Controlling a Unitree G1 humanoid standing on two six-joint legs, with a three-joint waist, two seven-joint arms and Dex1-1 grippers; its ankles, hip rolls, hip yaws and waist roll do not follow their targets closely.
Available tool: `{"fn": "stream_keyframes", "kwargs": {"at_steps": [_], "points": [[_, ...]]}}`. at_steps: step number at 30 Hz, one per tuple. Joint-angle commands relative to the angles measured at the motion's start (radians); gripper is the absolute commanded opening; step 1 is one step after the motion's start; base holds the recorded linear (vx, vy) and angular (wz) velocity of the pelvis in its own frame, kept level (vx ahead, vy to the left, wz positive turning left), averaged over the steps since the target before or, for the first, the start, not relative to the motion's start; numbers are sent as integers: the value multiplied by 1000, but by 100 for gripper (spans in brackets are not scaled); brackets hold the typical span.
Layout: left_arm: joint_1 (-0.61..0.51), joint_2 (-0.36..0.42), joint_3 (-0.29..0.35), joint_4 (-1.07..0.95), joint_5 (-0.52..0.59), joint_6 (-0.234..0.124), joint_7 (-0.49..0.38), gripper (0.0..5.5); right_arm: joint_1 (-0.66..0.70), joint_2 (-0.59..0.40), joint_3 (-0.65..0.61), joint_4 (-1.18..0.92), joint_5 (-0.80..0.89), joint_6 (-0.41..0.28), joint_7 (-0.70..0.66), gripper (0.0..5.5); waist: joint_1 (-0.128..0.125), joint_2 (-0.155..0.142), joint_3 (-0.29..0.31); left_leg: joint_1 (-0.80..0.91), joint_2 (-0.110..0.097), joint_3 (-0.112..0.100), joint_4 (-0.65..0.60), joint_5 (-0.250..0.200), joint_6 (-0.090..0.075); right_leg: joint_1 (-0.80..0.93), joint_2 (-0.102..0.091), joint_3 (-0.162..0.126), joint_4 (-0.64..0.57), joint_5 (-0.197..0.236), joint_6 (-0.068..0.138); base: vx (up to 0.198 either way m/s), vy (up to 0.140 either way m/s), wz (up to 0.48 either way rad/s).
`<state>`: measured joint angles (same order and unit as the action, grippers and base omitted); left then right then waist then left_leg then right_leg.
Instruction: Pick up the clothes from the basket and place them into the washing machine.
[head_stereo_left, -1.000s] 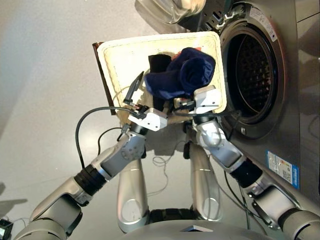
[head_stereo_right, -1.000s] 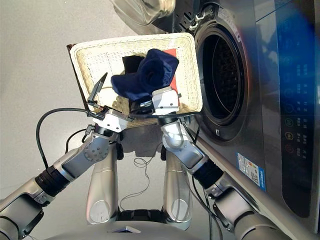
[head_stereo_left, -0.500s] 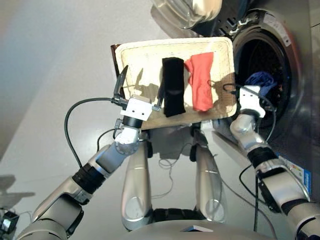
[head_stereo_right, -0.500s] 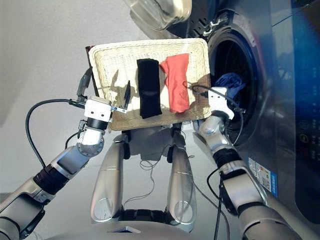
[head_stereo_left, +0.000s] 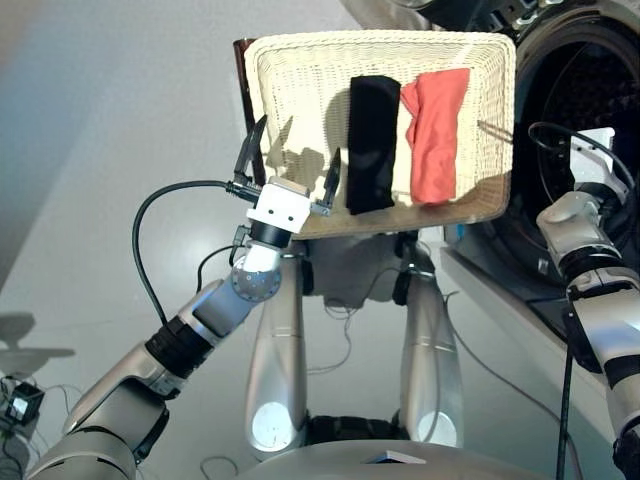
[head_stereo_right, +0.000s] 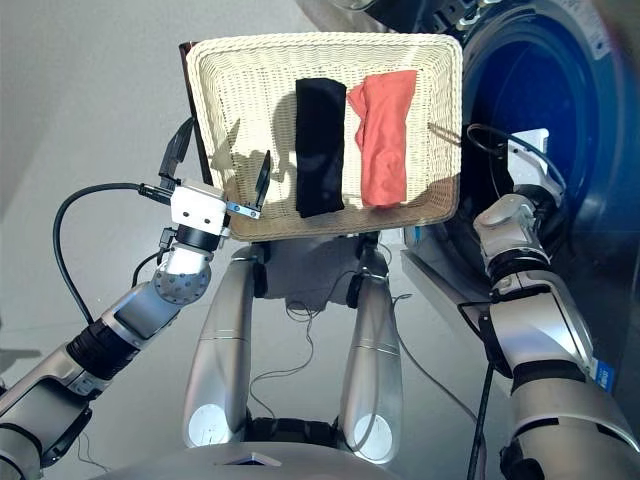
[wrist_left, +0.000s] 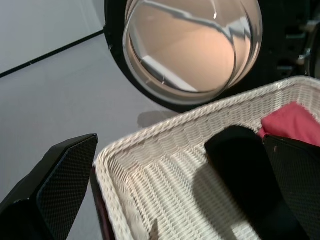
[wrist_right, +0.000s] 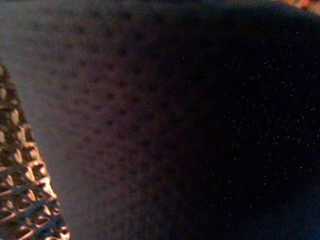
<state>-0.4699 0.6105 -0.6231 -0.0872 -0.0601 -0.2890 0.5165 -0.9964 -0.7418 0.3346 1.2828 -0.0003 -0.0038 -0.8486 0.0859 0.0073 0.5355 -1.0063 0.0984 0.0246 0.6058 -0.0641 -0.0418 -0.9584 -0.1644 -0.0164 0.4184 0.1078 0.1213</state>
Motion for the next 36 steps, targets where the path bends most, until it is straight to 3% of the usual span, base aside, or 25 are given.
{"fn": "stream_keyframes", "kwargs": {"at_steps": [1,8,9,10,11,17,24,30,36], "points": [[38,5,2,-172,-12,-35,-9,550,-63,-207,57,11,37,-4,10,0,-10,71,-15,22,-13,0,-47,-6,-25,-60,7,17,209,-179,-23,0,0,0],[34,24,9,-175,-12,-29,-11,550,-83,-257,38,37,126,-29,40,0,-14,75,-15,-17,-12,3,-28,-10,-26,-103,6,16,232,-187,-25,0,0,0],[34,23,10,-175,-11,-26,-9,550,-85,-255,30,25,158,-48,43,104,-15,75,-15,-18,-12,2,-30,-9,-25,-105,8,16,230,-186,-24,0,0,0],[33,26,10,-178,-10,-28,-9,550,-79,-256,38,16,150,-50,35,550,-16,73,-15,-18,-12,2,-32,-8,-25,-106,9,16,228,-185,-25,0,0,0],[35,27,11,-178,-8,-28,-9,550,-70,-251,39,2,145,-58,36,550,-19,72,-15,-19,-11,4,-34,-7,-25,-108,10,16,225,-184,-25,0,0,0],[41,20,30,-169,-46,-34,-21,550,-10,-179,-78,-117,494,-241,181,550,-30,58,-15,0,-8,7,-60,-3,-28,-93,13,13,200,-179,-24,0,0,0],[80,7,74,-170,-84,-40,-27,550,143,-56,-203,-369,650,-419,205,550,-40,41,-15,29,-1,19,-84,1,-34,-66,15,8,174,-176,-21,0,0,0],[99,12,100,-161,-118,-55,-64,550,311,19,-206,-613,577,-444,253,550,-56,26,-15,58,2,27,-95,2,-35,-45,18,15,173,-181,-23,0,0,0],[120,30,119,-169,-132,-55,-104,550,479,100,-183,-856,669,-482,442,550,-66,12,-15,67,4,30,-103,11,-35,-36,17,9,168,-178,-24,0,0,0]]}}
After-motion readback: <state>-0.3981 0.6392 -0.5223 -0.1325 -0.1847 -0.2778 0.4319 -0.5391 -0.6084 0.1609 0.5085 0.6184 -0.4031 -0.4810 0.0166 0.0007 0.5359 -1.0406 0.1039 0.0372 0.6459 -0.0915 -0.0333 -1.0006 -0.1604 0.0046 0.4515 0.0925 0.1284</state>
